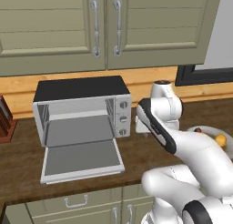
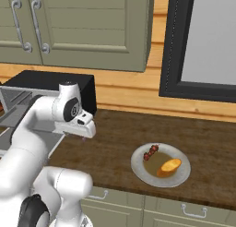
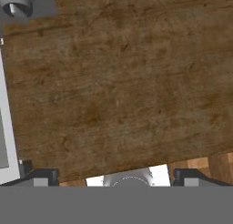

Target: Pick up the kebab skewer and baguette bread, and place them inside the toaster oven. Close the toaster oven door and start by setting the timer.

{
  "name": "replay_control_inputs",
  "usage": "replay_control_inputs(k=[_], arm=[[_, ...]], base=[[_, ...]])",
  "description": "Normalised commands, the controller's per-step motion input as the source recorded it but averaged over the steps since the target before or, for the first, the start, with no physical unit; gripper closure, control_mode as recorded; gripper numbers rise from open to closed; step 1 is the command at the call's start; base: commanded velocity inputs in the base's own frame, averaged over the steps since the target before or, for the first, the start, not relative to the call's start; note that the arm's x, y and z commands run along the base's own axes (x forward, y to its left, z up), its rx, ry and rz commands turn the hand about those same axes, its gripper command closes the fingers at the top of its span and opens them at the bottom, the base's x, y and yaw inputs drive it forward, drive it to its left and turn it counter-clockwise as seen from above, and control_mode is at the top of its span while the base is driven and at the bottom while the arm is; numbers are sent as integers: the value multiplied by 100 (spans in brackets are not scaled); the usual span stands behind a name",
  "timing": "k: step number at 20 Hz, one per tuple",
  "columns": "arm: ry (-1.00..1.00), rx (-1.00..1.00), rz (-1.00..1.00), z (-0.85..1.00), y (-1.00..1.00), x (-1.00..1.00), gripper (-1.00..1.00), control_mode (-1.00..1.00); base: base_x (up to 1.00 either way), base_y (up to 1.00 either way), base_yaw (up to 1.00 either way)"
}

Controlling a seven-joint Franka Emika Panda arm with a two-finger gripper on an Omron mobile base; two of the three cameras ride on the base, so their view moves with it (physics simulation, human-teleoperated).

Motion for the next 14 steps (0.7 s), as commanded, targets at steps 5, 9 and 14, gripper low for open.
replay_control_inputs(k=[5, 9, 14], arm=[[4, 0, 0, 0, -99, 0, -100, -100], [4, 0, 0, 0, -72, 0, -100, -100], [2, 0, 0, -2, -68, 7, -100, -100]], base=[[0, 0, 0], [0, 0, 0], [0, 0, 0]])
